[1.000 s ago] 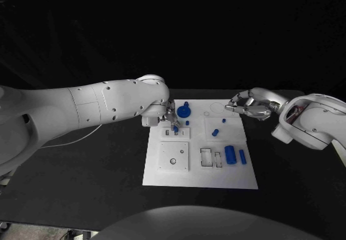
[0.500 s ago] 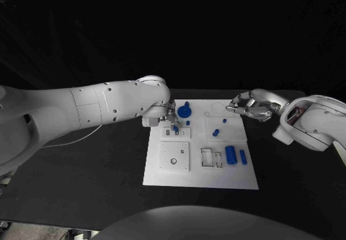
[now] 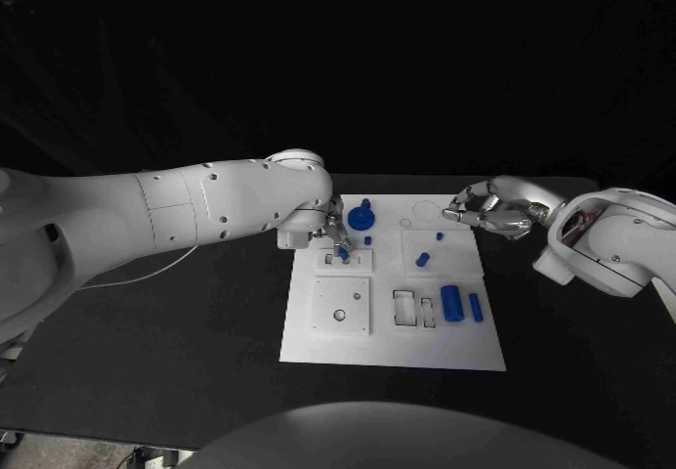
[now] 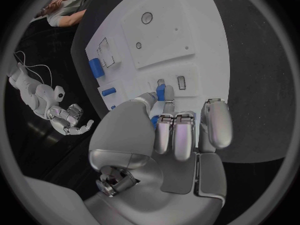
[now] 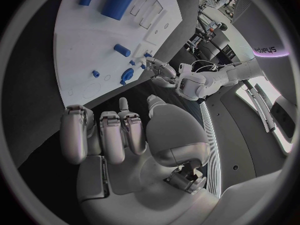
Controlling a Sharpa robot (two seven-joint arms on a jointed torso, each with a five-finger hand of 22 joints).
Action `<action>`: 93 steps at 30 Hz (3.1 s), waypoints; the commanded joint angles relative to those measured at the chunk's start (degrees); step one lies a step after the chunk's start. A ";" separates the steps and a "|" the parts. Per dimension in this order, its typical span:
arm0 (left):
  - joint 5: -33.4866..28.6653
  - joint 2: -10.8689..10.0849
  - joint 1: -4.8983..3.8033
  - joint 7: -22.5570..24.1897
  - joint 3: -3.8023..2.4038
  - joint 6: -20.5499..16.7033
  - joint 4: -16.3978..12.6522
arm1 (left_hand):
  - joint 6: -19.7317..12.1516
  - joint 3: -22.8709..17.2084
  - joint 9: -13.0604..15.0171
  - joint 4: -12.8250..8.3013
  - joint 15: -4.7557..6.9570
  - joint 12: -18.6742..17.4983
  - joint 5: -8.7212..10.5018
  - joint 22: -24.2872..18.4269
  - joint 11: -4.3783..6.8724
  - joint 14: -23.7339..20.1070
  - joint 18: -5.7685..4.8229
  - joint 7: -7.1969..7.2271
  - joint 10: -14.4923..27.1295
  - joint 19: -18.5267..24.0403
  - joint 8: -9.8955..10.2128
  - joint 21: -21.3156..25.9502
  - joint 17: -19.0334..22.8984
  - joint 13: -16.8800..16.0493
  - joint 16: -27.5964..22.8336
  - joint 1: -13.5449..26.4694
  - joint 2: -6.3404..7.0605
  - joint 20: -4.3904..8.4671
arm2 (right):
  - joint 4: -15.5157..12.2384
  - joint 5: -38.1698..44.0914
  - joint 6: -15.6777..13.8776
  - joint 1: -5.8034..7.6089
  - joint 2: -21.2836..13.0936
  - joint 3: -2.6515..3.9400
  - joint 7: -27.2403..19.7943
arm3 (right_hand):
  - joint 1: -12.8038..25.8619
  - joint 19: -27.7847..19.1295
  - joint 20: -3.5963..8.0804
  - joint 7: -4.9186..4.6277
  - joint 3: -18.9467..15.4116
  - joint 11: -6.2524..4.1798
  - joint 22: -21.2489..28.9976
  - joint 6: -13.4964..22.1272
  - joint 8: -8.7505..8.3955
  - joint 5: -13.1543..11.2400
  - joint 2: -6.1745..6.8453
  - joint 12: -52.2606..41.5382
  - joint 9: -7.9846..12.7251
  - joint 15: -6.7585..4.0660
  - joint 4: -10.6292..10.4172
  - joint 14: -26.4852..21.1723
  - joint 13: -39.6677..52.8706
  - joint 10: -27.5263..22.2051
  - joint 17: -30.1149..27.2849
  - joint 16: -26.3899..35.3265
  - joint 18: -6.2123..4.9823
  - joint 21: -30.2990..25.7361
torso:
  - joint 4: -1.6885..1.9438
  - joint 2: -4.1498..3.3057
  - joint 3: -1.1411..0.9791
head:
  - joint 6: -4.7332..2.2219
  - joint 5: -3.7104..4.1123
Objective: Assemble the parts on the task board
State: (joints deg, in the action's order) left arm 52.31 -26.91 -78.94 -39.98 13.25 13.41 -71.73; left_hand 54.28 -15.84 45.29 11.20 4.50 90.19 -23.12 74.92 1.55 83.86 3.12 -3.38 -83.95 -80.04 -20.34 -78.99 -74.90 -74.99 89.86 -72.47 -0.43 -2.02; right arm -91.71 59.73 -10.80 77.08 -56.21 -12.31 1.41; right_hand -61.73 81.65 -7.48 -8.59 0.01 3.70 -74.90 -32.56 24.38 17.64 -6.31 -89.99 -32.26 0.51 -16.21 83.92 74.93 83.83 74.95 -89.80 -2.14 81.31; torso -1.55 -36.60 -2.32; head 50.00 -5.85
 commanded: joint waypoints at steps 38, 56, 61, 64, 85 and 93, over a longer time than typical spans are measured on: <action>0.36 -0.01 0.86 -8.95 0.01 -0.83 -0.19 | 1.68 -1.75 0.27 -0.34 0.08 -0.19 0.89 -0.32 0.15 6.14 0.99 0.95 -6.05 0.05 0.91 0.85 -15.10 -15.01 0.14 1.34 0.03 0.12 | 0.33 0.17 1.21 -0.46 0.00 -0.02 -0.10 | -1.05 -1.18 0.10 -0.32 -0.58 0.39 -10.90 0.66 -0.25 0.53 -0.02 -0.01 0.23 0.49 -0.01 6.08 15.07 6.17 15.05 -0.20 -0.99 -1.32 | 0.01 -0.02 0.05 | 0.00 -0.41; 4.55 -0.13 0.90 -9.47 0.01 -1.04 -0.82 | 5.52 -3.43 3.75 -1.44 1.61 -0.19 2.50 1.28 1.79 6.14 0.58 2.68 -6.05 -1.95 -1.70 0.04 -15.10 -15.01 0.14 3.33 0.71 1.54 | 0.55 0.17 1.29 -0.55 0.02 -0.02 -0.05 | -1.43 -1.79 0.08 -0.35 -0.79 0.40 -10.62 1.04 -0.48 0.62 -0.04 -0.01 0.42 0.50 -0.07 6.08 15.07 6.17 15.05 -0.20 -1.18 -2.07 | 0.00 0.09 -0.03 | 0.00 -0.73; 5.35 -0.76 0.87 -9.51 0.00 -1.34 -1.67 | 5.33 -3.58 3.89 -1.48 1.65 -0.19 2.43 1.25 1.82 6.14 0.59 2.67 -6.05 -1.97 -1.66 0.10 -15.10 -15.01 0.14 3.43 0.73 1.60 | 0.69 0.16 1.33 -0.56 0.10 -0.02 0.00 | -1.48 -1.88 0.08 -0.35 -0.85 0.39 -10.58 1.13 -0.54 0.61 -0.06 -0.01 0.47 0.50 -0.10 6.08 15.07 6.17 15.05 -0.20 -1.21 -2.19 | 0.06 0.07 0.04 | 0.00 -0.85; 5.53 -0.92 0.86 -9.50 -0.01 -1.57 -2.03 | 5.22 -3.67 3.96 -1.47 1.67 -0.19 2.39 1.26 1.83 6.14 0.58 2.66 -6.05 -1.99 -1.62 0.11 -15.10 -15.01 0.14 3.51 0.71 1.62 | 0.77 0.15 1.38 -0.58 0.16 -0.02 0.00 | -1.49 -1.91 0.08 -0.35 -0.86 0.39 -10.56 1.14 -0.55 0.62 -0.06 -0.01 0.48 0.50 -0.10 6.08 15.07 6.17 15.05 -0.20 -1.22 -2.23 | 0.01 0.01 0.07 | 0.00 -0.89; 2.63 -1.54 0.89 -8.83 0.00 -4.47 -3.31 | 4.44 -4.15 4.08 -1.23 1.64 -0.19 2.41 0.95 1.70 6.14 0.64 2.47 -6.05 -1.91 -0.97 0.51 -15.10 -15.01 0.14 4.22 0.73 1.68 | 0.85 0.14 1.61 -0.99 0.04 -0.03 0.02 | -1.79 -2.23 0.08 -0.36 -0.95 0.39 -10.41 1.28 -0.66 0.70 -0.09 -0.01 0.60 0.49 -0.04 6.08 15.07 6.17 15.05 -0.20 -1.32 -2.65 | 0.01 -0.04 0.14 | 0.00 -0.94; 1.62 -1.73 0.90 -8.61 -0.01 -5.50 -3.98 | 4.35 -4.19 4.04 -1.11 1.60 -0.19 2.46 0.87 1.65 6.14 0.65 2.40 -6.05 -1.87 -0.79 0.63 -15.10 -15.01 0.14 4.45 0.83 1.66 | 0.87 0.14 1.67 -1.17 -0.12 -0.03 0.02 | -1.79 -2.24 0.08 -0.36 -0.95 0.39 -10.41 1.28 -0.66 0.70 -0.09 -0.01 0.60 0.49 -0.04 6.08 15.07 6.17 15.05 -0.20 -1.32 -2.65 | 0.04 -0.03 0.10 | 0.00 -1.01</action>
State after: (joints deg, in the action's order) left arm 55.24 -28.68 -78.07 -39.97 13.23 9.10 -75.49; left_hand 56.72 -19.71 49.26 10.18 5.65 90.19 -20.46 74.92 2.39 83.96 3.13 -3.12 -84.55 -81.58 -21.37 -78.69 -74.90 -75.00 89.86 -68.39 0.48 -0.49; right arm -90.83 59.69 -10.04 75.99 -56.32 -12.33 1.51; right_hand -62.91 79.81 -7.27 -8.91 -0.63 3.69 -74.90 -31.80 24.10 18.09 -6.45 -89.99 -31.72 0.51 -16.21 83.92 74.93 83.83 74.95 -89.80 -3.04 78.98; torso -1.52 -36.63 -2.19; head 50.00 -6.78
